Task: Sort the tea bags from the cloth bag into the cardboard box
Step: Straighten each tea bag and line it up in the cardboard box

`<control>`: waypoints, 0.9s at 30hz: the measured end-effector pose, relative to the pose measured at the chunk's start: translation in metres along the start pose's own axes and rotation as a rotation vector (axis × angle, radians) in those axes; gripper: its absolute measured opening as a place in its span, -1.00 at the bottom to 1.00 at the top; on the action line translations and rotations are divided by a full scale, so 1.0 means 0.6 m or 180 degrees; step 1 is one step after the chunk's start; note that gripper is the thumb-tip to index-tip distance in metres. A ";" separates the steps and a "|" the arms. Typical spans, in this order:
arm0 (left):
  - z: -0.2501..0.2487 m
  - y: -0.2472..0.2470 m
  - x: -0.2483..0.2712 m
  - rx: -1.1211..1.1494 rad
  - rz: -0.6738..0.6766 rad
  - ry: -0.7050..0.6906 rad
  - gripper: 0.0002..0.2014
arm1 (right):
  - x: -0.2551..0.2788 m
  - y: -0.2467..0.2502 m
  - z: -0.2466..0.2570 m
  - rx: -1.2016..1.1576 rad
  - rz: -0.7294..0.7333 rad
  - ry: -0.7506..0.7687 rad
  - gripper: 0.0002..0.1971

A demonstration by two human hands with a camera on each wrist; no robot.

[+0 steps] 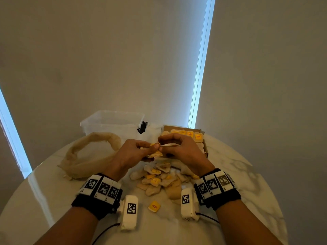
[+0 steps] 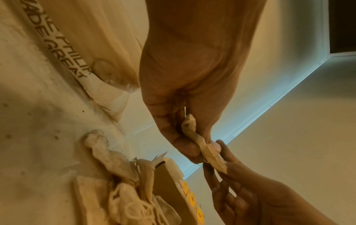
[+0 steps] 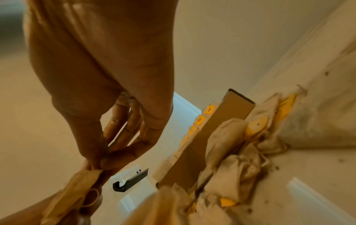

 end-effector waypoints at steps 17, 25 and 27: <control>0.007 0.002 0.002 -0.0004 -0.0051 -0.0096 -0.82 | -0.005 -0.003 -0.010 0.0121 -0.0115 -0.0115 -0.86; 0.004 0.003 0.003 0.0357 -0.0164 0.0003 -0.91 | -0.082 0.091 0.027 0.0716 -0.0648 0.0044 -0.81; 0.002 0.001 0.003 0.0432 -0.0194 0.0057 -0.89 | -0.109 0.137 0.032 0.0848 -0.0914 0.0113 -0.80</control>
Point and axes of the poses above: each hand's wrist, its own x-axis away from the middle knuckle, its own y-axis out of the back of the hand, z = x × y, the point moved 3 cm from there along -x, towards the middle knuckle, and after that the axes turned 10 degrees about -x, right-handed, at the moved point
